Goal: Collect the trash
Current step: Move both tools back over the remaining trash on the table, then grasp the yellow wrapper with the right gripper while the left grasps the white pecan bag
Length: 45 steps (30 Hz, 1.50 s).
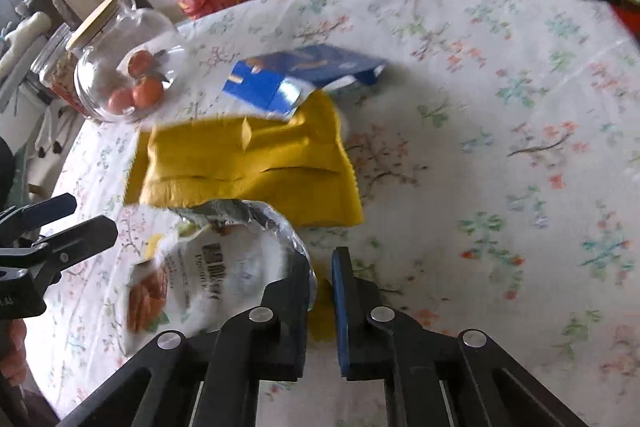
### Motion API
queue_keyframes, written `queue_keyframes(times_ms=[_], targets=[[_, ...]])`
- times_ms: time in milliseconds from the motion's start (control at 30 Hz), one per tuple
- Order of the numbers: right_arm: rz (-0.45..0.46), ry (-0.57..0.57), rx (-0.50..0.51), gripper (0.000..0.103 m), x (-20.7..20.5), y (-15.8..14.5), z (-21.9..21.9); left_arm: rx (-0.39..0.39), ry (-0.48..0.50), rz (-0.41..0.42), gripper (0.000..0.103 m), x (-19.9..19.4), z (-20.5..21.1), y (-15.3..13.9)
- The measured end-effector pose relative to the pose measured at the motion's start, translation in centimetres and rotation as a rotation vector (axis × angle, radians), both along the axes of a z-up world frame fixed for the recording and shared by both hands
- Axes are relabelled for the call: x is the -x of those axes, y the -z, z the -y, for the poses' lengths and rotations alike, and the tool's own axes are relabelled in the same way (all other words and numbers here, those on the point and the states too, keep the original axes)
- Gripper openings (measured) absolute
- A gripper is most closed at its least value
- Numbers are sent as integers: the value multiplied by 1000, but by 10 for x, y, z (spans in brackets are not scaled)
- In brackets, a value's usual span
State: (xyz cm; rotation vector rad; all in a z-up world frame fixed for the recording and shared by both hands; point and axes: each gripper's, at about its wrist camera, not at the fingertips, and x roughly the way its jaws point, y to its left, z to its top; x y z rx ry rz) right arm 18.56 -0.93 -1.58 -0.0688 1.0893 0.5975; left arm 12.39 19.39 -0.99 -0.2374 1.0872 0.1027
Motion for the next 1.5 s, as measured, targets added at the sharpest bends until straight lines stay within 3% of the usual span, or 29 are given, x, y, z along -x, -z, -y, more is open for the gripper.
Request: queue_keyframes(times_ms=[267,500,767,1067,1100,1133,1200,1500], targets=[[31,122,4,8,9,-27,58,38,176,11,102,0,44,0],[42,206,0,8,17,-42,105,-16,318,28,93,6,80,1],[52,235,27,8,30,-46,130,-70,296,-8,63,3,81,12],[38,262,20,10,38,-45,152,3,231,2,41,6,70,6],[23,262,15,23,38,-43,154,11,228,0,40,6,71,6],[1,265,20,51,36,-39,155,17,228,-2,40,7,71,5],[-17,280,31,77,34,-31,155,3,234,-5,41,6,73,7],[-29,242,141,79,10,8,130,-14,239,-2,55,6,75,11]])
